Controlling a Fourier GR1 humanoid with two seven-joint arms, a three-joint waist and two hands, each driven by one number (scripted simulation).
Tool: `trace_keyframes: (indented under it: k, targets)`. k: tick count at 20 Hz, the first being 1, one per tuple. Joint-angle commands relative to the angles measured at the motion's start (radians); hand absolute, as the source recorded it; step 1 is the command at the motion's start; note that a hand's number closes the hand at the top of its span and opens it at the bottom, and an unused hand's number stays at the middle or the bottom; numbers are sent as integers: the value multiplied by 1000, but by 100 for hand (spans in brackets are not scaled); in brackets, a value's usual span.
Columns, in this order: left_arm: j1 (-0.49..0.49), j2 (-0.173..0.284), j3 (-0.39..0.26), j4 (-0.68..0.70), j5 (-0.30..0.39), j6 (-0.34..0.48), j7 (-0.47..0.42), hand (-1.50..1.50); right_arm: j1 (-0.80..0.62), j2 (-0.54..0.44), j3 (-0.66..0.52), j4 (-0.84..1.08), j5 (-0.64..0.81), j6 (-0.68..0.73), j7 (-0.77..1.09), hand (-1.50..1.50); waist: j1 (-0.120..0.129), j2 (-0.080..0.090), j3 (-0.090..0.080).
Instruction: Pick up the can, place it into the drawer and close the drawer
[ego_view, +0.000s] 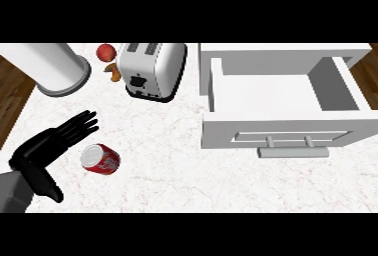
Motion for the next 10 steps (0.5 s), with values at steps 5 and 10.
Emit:
trace_keyframes:
  k: [5, 10]
  targets:
    - [-81, 27, -23, 276, -240, -1, -307, -150, -35, 5, -23, 41, 16, 35, 0, -150, 0, 1, 0]
    - [-117, 20, -65, 406, -303, 33, -404, -150, 17, 20, -60, -10, -42, 50, 20, -150, -7, 1, 0]
